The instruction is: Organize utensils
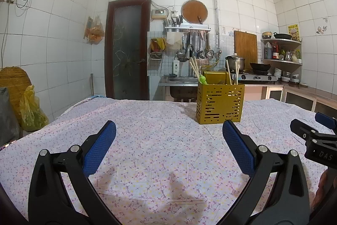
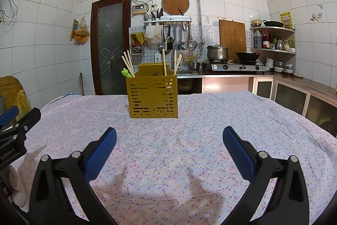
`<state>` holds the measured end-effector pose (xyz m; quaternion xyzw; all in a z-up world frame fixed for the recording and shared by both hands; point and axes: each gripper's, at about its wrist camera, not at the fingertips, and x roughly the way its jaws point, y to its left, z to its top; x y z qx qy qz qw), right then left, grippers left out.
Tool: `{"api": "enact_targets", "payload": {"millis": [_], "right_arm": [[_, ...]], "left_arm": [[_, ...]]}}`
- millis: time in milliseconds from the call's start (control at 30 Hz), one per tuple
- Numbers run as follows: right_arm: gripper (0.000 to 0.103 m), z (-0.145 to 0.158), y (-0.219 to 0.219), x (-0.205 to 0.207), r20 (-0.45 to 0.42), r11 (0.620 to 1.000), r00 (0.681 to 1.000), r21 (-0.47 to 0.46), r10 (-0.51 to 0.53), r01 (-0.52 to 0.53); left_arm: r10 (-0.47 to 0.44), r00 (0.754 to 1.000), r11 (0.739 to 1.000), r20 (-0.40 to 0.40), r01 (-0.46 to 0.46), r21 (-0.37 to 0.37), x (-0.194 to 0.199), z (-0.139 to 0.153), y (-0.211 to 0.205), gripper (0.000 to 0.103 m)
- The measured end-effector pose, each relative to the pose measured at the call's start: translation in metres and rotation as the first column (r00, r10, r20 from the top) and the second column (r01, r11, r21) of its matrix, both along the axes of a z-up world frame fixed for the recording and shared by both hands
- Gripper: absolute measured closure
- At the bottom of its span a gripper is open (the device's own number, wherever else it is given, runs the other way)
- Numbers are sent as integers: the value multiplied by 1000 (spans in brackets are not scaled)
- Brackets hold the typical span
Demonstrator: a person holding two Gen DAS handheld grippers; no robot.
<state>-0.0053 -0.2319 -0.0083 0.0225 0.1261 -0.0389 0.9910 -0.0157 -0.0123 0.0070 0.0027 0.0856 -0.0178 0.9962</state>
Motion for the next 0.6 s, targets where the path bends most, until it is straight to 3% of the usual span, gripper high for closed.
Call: {"api": "enact_targets", "payload": {"millis": [600], "right_arm": [[5, 2, 3, -4, 23, 1000, 1000, -2, -21, 21]], "left_arm": [[1, 1000, 1000, 1, -1, 2, 0, 0, 0, 5]]}}
